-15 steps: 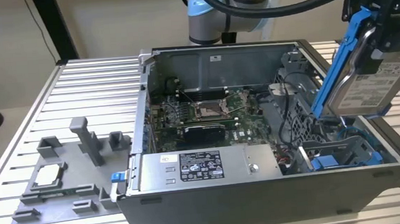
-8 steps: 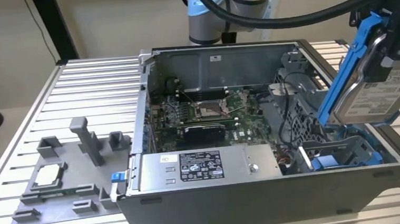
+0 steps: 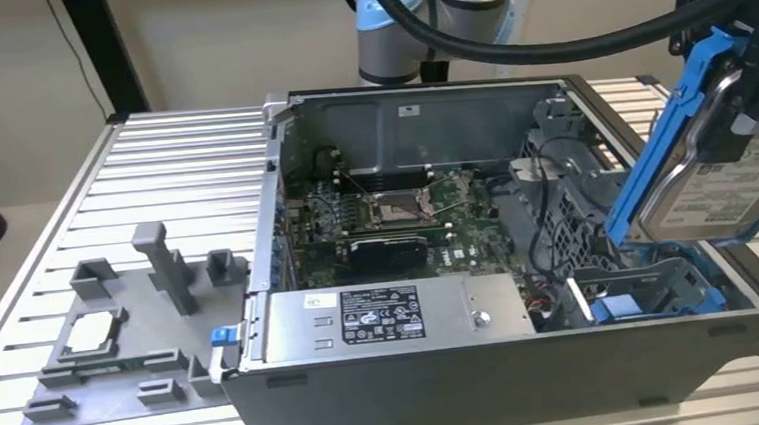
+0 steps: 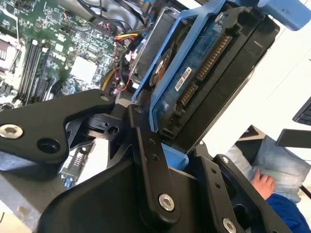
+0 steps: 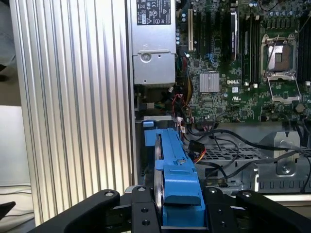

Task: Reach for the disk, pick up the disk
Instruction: 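Pick up the disk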

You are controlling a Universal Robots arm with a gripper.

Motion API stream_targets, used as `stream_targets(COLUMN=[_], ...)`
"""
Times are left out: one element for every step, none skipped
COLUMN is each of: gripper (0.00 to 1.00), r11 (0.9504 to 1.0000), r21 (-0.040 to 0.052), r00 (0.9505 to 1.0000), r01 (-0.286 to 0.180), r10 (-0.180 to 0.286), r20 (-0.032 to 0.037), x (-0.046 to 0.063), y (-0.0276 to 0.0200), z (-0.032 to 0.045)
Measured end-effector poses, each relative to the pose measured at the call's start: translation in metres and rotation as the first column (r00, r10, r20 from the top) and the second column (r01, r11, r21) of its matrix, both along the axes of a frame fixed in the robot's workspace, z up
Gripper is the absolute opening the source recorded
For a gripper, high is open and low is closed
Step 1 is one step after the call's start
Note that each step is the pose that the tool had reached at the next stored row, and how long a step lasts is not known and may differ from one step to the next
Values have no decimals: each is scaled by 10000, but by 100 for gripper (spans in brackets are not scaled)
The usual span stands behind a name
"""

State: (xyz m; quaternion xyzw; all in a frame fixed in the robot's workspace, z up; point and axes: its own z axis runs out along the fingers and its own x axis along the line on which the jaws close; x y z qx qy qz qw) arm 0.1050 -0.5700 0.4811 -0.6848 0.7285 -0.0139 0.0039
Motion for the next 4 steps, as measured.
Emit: stream_targets(gripper=[0,0,0,0], r11=[10000,10000,10000,10000], r21=[0,0,0,0], r00=[10000,10000,10000,10000], r01=[0,0,0,0], r10=[0,0,0,0], r20=[0,0,0,0], x=[0,0,0,0], y=[-3,-6,-6,-6], z=[0,0,0,0])
